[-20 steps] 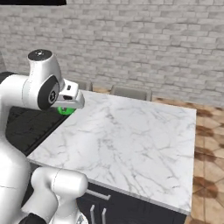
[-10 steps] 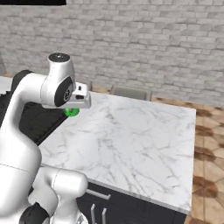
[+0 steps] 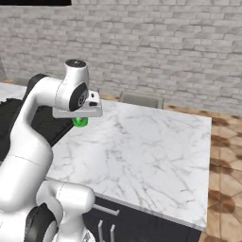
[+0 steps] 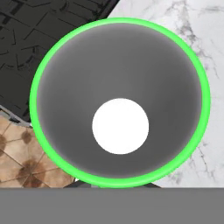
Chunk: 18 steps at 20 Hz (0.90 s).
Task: Clear the mugs and bowl far away from the sink.
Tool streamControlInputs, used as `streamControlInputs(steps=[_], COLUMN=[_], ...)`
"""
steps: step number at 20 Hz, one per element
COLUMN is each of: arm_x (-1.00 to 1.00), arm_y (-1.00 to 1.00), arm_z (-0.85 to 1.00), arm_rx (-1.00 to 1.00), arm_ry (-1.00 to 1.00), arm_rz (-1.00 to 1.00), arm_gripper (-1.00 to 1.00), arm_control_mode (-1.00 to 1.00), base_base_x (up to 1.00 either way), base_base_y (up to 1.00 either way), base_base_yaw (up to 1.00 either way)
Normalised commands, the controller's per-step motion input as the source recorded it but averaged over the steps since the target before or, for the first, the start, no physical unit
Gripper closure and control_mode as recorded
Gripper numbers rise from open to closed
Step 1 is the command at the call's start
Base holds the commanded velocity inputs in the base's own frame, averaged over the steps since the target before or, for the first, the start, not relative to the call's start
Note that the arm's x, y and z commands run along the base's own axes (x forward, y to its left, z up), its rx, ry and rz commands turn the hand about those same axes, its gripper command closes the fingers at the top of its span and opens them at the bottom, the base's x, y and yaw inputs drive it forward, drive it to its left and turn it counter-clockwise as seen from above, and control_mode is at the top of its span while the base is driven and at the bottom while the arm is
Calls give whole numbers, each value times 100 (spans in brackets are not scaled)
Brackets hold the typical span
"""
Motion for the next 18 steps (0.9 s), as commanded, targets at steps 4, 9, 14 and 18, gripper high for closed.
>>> streamControlInputs(steps=[4,9,14,18], arm_x=[22,13,8,0], arm_y=[0,0,0,0], arm_z=[-21,-34,-41,-46], arm_rx=[0,0,0,0], arm_ry=[4,0,0,-6], arm_rz=[5,0,0,0], arm_gripper=[100,100,100,100], arm_control_mode=[-100,-100,-100,-100], base_base_x=[0,0,0,0], base_base_y=[0,0,0,0], base_base_yaw=[0,0,0,0])
